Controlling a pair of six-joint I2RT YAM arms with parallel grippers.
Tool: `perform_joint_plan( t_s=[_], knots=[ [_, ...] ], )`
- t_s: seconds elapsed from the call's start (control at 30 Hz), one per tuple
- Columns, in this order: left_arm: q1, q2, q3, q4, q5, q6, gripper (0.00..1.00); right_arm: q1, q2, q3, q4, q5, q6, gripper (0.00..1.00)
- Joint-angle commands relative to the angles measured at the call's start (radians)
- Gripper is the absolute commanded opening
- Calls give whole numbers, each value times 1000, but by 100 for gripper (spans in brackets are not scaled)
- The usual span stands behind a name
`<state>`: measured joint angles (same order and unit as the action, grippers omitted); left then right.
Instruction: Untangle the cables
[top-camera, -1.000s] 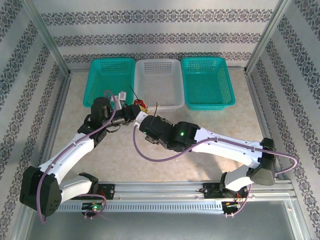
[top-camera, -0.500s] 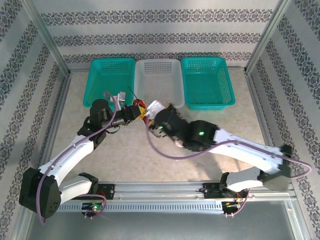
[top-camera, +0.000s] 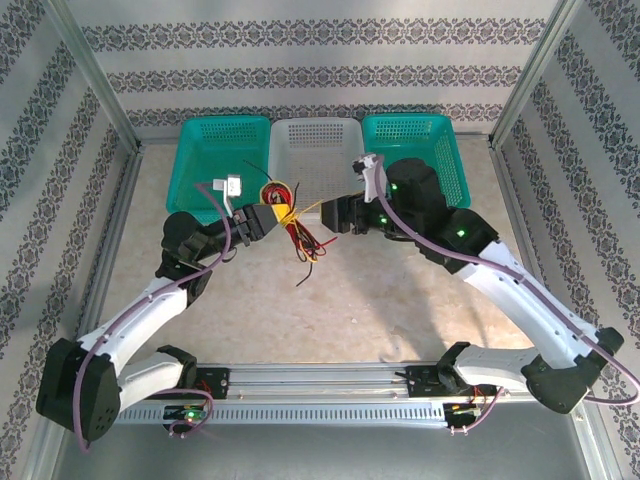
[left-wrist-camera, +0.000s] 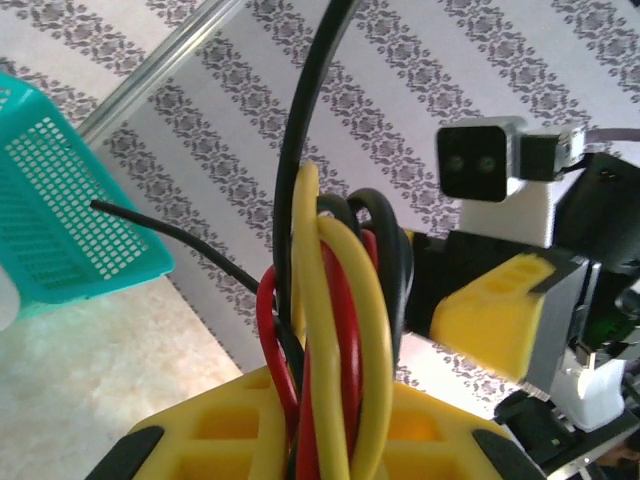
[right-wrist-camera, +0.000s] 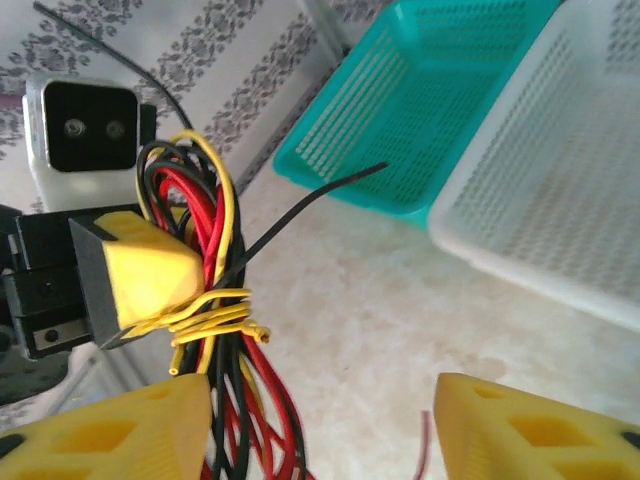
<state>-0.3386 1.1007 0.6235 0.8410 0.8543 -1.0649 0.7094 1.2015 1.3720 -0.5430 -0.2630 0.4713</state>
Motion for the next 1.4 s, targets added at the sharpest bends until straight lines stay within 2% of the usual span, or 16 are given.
perform_joint_plan(
  t_s=[0.0, 0.17, 0.27, 0.47, 0.63, 0.67, 0.73, 0.9, 1.07, 1.17, 1.27, 1.37],
  knots=[
    [12, 19, 38, 200, 55, -92, 0, 6, -18, -8, 63, -85, 51, 58],
    [11, 24, 51, 182, 70, -91, 0, 9, 2, -12, 109, -95, 77, 49],
    [11, 27, 56, 182, 74, -96, 0, 19, 14, -23, 122, -51, 79, 40],
    [10, 36, 65, 176, 98, -104, 0, 20, 18, -30, 158, -44, 89, 24],
    [12, 31, 62, 166, 107, -106, 0, 18, 13, -39, 157, -52, 87, 21],
    [11, 29, 62, 167, 106, -108, 0, 17, 13, -42, 159, -58, 88, 16],
    [11, 29, 63, 172, 101, -116, 0, 18, 12, -52, 169, -69, 91, 0],
    [11, 34, 100, 233, 89, -185, 0, -18, -9, -90, 198, -26, 124, 0],
    [9, 38, 146, 266, 122, -256, 0, -132, 13, -94, 332, -144, 250, 0],
    [3, 32, 168, 357, 96, -341, 0, -168, 59, -65, 391, -181, 286, 0],
    [-4, 3, 202, 388, 34, -363, 0, -170, 120, -64, 450, -215, 335, 0],
    [-7, -39, 238, 347, -18, -334, 0, -124, 179, -110, 606, -266, 426, 0]
  ],
)
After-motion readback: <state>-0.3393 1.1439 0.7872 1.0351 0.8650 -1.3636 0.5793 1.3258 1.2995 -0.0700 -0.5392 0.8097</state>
